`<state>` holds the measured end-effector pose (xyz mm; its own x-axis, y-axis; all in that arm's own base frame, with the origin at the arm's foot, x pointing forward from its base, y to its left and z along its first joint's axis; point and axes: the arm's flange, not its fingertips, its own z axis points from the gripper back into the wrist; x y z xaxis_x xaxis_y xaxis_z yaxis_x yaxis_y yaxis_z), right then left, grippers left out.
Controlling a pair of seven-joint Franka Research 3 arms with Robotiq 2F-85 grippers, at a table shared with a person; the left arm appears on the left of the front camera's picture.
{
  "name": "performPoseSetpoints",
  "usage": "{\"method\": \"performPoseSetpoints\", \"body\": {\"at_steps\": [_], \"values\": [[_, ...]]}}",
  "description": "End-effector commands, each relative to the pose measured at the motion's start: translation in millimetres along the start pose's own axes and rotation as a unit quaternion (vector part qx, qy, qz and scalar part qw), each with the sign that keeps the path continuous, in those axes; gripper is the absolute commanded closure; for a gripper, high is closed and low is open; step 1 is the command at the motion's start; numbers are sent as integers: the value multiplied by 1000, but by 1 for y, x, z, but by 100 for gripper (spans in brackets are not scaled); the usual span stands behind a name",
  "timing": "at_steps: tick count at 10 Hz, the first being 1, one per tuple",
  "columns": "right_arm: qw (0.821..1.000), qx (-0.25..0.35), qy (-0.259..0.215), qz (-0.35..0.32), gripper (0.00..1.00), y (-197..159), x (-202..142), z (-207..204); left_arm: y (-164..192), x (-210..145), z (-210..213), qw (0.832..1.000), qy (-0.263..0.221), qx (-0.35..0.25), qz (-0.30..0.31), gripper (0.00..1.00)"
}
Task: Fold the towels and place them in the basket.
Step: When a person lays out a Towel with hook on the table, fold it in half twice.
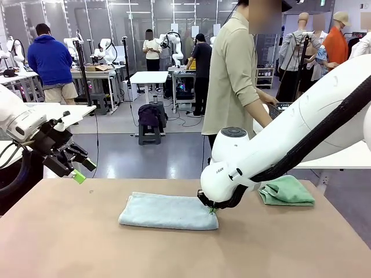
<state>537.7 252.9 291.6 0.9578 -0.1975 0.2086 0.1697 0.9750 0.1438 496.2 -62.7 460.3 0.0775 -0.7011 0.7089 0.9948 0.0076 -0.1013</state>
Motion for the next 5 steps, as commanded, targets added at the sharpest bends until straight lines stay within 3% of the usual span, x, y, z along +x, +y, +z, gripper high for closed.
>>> {"method": "performPoseSetpoints", "body": {"at_steps": [1, 5], "values": [[1000, -11, -11, -12, 100, -1, 2, -4, -1, 0, 1, 1000, 4, 0, -4, 8], [999, 6, -22, 27, 100, -40, 29, 21, -1, 0, 1, 1000, 4, 0, -4, 8]]}}
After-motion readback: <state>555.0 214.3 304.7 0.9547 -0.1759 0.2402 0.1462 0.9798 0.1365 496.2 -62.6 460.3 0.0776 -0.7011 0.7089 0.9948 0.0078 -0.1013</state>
